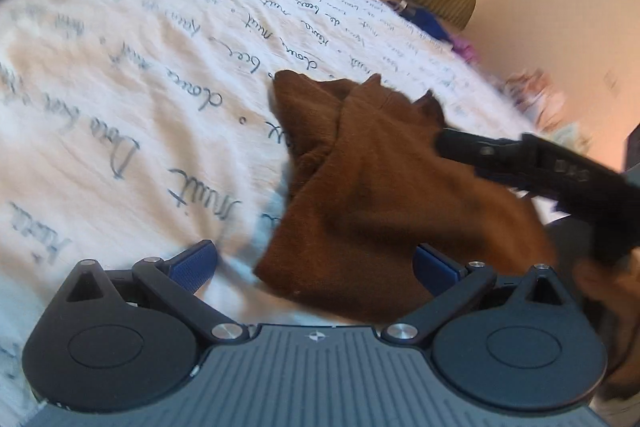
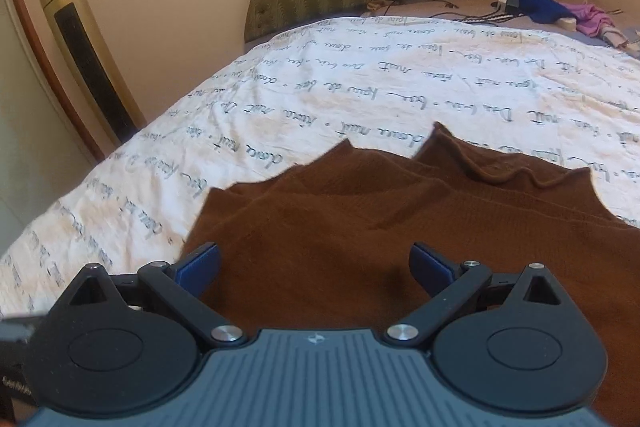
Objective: Fold small clothes
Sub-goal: 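Grasp the folded sweater edge with the left gripper while the right gripper grasps beside it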
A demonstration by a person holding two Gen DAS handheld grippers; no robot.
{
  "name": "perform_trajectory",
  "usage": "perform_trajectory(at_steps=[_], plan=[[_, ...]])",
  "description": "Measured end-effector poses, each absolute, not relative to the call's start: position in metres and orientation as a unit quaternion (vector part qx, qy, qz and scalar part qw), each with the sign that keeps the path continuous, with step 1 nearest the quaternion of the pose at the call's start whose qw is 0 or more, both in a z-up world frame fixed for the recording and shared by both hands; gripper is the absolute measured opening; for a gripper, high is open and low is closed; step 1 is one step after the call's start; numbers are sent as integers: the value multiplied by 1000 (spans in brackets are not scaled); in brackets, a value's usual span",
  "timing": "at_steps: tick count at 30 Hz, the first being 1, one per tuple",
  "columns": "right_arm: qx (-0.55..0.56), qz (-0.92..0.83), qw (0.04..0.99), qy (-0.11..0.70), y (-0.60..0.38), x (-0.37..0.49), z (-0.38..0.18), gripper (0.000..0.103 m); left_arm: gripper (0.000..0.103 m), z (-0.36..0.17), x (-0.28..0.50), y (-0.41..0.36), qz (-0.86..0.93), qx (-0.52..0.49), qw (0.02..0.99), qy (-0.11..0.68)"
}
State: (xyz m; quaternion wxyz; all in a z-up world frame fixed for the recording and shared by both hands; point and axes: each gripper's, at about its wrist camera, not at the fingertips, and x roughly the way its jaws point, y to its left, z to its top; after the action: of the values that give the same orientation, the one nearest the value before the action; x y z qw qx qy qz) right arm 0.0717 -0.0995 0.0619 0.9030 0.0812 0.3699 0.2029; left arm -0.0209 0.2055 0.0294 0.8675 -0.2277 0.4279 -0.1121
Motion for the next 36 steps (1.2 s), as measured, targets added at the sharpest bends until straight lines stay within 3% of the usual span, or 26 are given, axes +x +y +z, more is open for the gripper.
perform_trajectory(at_steps=[9,11,12,13,14,20,22,23,26,36], plan=[[62,207,901,376,-64,91,80,101,101,-4,-6,252,-193,-475,754,411],[36,210,893,396,-46,101,79,101,82,-7,-6,253,-193,-490,750,400],[17,221,884,411,-33,109,78,101,45,-10,-5,252,-189,-492,745,410],[-1,228,875,428,-19,115,75,101,17,-16,-4,251,-186,-499,733,423],[-23,231,867,440,-5,121,72,101,14,-23,-5,250,-187,-512,722,425],[-155,203,842,476,54,138,53,100,9,-36,-13,248,-183,-534,712,417],[-193,202,840,465,60,136,48,59,8,-34,-11,248,-182,-526,717,421],[-201,199,842,459,60,134,46,25,8,-31,-9,247,-183,-519,721,421],[-185,216,852,438,55,129,54,8,7,-25,-7,246,-196,-510,728,413],[-19,261,885,384,-45,110,122,7,6,38,-10,194,-279,-447,760,381]])
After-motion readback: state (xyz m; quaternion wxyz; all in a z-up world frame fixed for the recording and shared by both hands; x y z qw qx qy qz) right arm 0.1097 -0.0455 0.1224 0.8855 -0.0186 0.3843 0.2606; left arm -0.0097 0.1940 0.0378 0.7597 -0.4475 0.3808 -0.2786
